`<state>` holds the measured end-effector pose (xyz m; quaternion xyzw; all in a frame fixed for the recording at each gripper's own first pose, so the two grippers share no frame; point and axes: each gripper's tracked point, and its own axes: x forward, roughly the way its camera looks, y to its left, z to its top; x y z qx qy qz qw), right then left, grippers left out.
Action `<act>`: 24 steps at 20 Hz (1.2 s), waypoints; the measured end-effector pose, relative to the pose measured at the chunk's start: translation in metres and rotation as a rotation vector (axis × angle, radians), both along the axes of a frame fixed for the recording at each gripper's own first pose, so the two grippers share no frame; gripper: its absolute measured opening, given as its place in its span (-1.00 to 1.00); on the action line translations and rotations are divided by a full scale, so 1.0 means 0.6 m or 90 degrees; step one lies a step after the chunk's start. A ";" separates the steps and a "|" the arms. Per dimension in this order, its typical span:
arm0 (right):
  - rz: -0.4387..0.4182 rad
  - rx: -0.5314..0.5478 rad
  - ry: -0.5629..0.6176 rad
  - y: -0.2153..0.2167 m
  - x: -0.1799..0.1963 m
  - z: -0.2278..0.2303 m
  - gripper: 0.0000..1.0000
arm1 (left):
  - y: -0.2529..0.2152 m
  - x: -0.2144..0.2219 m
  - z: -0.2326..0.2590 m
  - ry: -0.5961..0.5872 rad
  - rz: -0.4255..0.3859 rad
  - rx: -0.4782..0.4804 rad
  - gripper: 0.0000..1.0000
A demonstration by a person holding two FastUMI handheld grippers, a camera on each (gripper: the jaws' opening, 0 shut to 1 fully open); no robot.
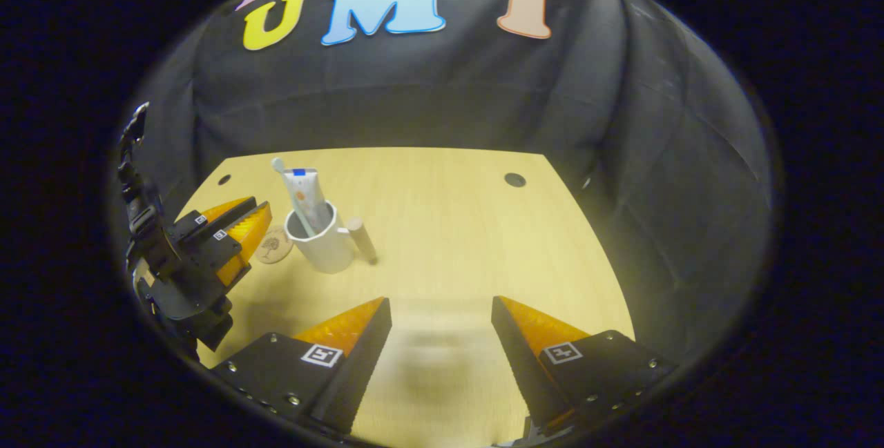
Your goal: Put the toothbrush and toothpaste on the desktop into the cup, then pick up the cup and place it on the coaster on the desktop.
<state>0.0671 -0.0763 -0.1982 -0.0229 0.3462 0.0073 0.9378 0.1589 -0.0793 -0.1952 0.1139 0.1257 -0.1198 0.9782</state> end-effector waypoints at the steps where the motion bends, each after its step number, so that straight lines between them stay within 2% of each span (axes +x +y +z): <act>1: 0.022 -0.004 0.002 0.005 0.011 0.001 0.79 | 0.010 -0.007 0.006 -0.002 0.006 0.002 -0.34; 10: 0.218 -0.044 0.022 0.050 0.100 0.010 0.80 | 0.097 -0.071 0.054 -0.005 0.064 0.008 -0.34; 11: 0.244 -0.044 0.030 0.060 0.105 0.006 0.80 | 0.104 -0.076 0.058 -0.003 0.071 0.005 -0.44; 12: 0.267 -0.042 0.039 0.069 0.109 0.001 0.80 | 0.114 -0.082 0.062 0.000 0.080 0.002 -0.35; 19: 0.423 -0.084 0.097 0.113 0.147 -0.029 0.80 | 0.182 -0.112 0.084 0.007 0.142 0.008 -0.34; 24: 0.497 -0.106 0.136 0.143 0.183 -0.059 0.73 | 0.224 -0.136 0.080 0.022 0.194 0.012 -0.34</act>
